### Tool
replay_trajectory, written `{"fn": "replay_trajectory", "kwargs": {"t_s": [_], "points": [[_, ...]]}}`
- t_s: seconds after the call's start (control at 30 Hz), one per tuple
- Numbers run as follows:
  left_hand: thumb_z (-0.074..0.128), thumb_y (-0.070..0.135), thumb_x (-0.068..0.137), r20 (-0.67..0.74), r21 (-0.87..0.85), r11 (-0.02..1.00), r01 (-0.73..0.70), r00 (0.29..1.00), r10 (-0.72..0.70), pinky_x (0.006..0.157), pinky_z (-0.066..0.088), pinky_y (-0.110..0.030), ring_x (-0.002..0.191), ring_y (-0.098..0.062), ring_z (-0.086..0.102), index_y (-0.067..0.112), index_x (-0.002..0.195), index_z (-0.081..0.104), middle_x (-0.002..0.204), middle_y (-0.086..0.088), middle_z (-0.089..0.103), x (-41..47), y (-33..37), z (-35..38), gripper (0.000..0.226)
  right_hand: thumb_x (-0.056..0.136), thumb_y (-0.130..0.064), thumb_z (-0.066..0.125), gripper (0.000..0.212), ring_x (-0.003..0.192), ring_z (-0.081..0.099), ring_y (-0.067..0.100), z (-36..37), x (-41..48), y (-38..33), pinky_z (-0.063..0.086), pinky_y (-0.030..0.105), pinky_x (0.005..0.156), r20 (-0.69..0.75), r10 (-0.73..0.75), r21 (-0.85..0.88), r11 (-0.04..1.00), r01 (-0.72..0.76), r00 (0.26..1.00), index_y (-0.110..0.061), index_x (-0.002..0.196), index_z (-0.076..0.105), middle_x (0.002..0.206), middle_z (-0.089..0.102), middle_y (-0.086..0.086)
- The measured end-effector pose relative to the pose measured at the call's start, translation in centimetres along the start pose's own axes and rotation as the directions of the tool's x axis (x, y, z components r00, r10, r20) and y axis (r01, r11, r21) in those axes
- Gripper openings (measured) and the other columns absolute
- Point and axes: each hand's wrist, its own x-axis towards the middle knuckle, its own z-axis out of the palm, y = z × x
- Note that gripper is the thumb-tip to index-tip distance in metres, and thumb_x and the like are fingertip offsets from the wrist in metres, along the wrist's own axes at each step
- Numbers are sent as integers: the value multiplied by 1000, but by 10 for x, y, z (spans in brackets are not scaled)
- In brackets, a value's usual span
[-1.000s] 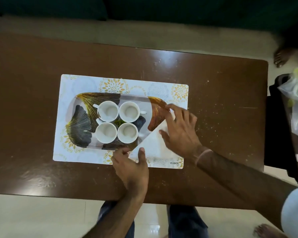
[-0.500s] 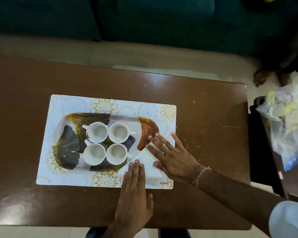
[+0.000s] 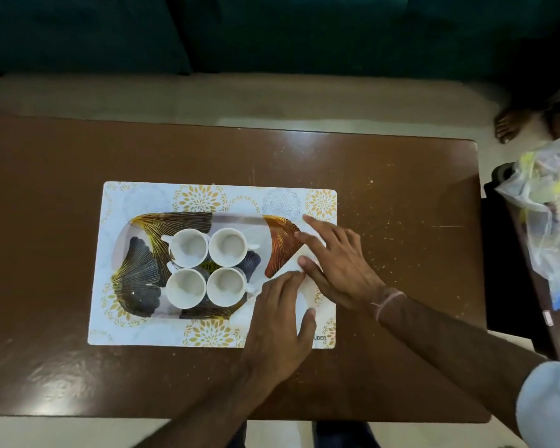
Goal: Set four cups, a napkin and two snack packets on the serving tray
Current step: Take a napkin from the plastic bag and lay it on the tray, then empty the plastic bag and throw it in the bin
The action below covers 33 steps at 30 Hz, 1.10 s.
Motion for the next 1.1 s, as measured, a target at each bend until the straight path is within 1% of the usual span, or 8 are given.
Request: {"fn": "replay_trajectory", "kwargs": {"t_s": [0.13, 0.33, 0.47, 0.6, 0.73, 0.87, 1.0, 1.1], "points": [[60, 41, 91, 80, 12, 998, -67, 995, 66, 106, 32, -22, 127, -18, 52, 18, 136, 53, 139, -2, 58, 41, 17, 1, 51, 104, -45, 34, 45, 131, 44, 26, -12, 5, 20, 40, 47, 101, -76, 127, 160, 981, -113, 989, -23, 142, 45, 158, 33, 0], [57, 40, 91, 180, 199, 964, -178, 973, 142, 94, 44, -36, 115, -23, 58, 21, 131, 57, 128, -2, 65, 102, 55, 17, 44, 102, -37, 45, 37, 128, 49, 26, -31, -8, 71, 41, 46, 104, -134, 313, 240, 931, -276, 940, -19, 132, 57, 150, 47, 1], [60, 33, 91, 275, 187, 951, -247, 942, 191, 99, 45, -45, 116, -28, 56, 16, 128, 57, 125, -7, 64, 132, 90, 44, 41, 101, -37, 46, 37, 133, 45, 24, -47, -36, 114, 38, 45, 108, -173, 427, 229, 894, -385, 888, -19, 132, 58, 150, 45, 0], [60, 35, 91, 337, 189, 921, -342, 903, 266, 99, 43, -40, 116, -24, 55, 19, 126, 58, 124, -4, 63, 157, 134, 80, 38, 100, -36, 48, 30, 129, 46, 23, -63, -75, 162, 40, 45, 107, -269, 542, 252, 837, -485, 796, -21, 123, 62, 142, 49, 1], [59, 36, 91, 387, 160, 884, -439, 852, 353, 100, 43, -41, 115, -21, 54, 23, 124, 58, 123, -1, 62, 167, 191, 129, 36, 97, -25, 55, 21, 118, 49, 24, -76, -127, 214, 45, 41, 101, -464, 636, 381, 772, -509, 617, -11, 109, 65, 125, 54, 12], [60, 32, 88, 389, 116, 830, -545, 794, 467, 97, 42, -43, 115, -23, 53, 21, 121, 60, 121, -2, 60, 162, 249, 176, 34, 93, -19, 57, 19, 110, 54, 31, -78, -179, 261, 48, 43, 95, -500, 781, 498, 612, -614, 373, -6, 105, 64, 119, 52, 18], [62, 32, 85, 375, 105, 733, -672, 710, 597, 92, 42, -44, 110, -25, 54, 17, 116, 60, 114, -4, 60, 150, 297, 217, 35, 90, -20, 61, 28, 117, 51, 34, -71, -225, 298, 38, 31, 102, -309, 945, 671, 297, -679, 108, -7, 114, 59, 127, 48, 18], [67, 33, 82, 419, 25, 679, -734, 624, 659, 89, 41, -42, 109, -25, 56, 16, 123, 55, 113, -2, 60, 141, 320, 245, 46, 86, -21, 69, 45, 119, 50, 37, -64, -245, 319, 33, 30, 104, -115, 993, 781, 78, -620, -20, -2, 123, 51, 132, 46, 21]]}}
